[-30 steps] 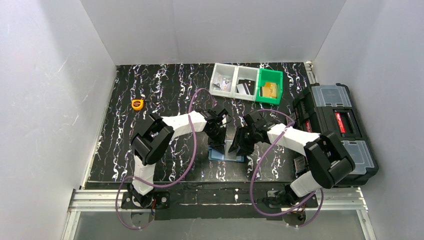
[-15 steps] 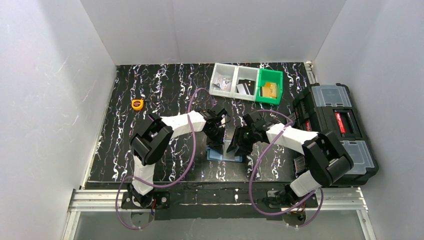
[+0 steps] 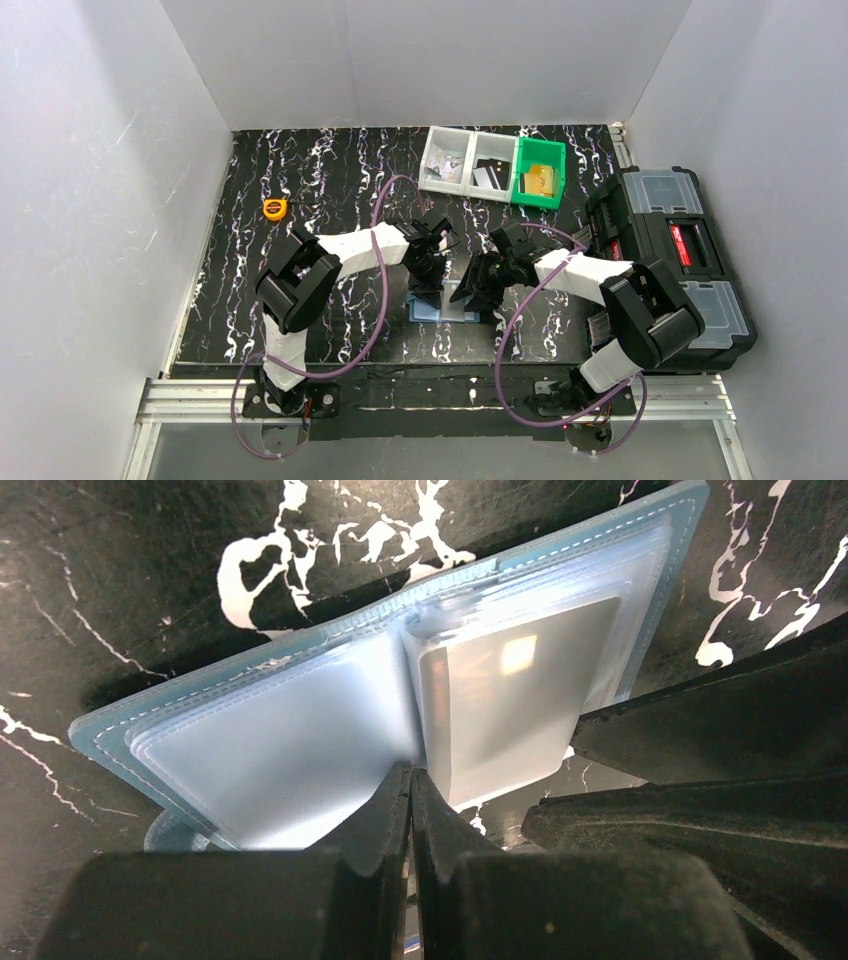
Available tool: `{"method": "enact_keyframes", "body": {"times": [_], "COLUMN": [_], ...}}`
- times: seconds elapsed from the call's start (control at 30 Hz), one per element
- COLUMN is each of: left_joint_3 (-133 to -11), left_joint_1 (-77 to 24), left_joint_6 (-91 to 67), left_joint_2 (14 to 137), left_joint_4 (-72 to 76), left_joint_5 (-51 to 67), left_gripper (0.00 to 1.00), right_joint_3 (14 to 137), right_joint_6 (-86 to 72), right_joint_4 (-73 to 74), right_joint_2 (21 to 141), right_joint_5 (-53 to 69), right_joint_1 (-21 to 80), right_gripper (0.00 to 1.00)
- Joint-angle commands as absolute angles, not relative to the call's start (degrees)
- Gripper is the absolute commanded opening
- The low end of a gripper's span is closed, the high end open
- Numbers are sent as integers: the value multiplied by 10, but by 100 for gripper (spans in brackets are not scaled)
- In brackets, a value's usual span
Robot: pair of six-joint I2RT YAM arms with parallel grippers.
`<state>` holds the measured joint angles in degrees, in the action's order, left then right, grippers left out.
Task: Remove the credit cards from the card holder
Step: Remove the credit card from the card holder.
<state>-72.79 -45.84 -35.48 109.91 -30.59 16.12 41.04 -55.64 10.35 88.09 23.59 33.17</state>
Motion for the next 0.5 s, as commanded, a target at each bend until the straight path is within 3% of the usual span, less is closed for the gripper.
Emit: {"method": "enact_keyframes", "body": {"times": [0.0,0.47], "left_joint_3": [-728,-742], "left_joint_1": [-462,-461], "left_joint_6": [-345,-345], "left_joint_2": [1049,1056], "left_joint_4": [-328,-324], "left_joint_5": [159,152], "left_gripper": [0,0], "right_joint_3": [391,390], "right_joint_6": [-559,-557], "right_joint_4": [80,80], "right_joint_2": [906,912], "right_joint_5": [205,204], "right_joint_1": [332,331], "right_gripper": [55,55]}}
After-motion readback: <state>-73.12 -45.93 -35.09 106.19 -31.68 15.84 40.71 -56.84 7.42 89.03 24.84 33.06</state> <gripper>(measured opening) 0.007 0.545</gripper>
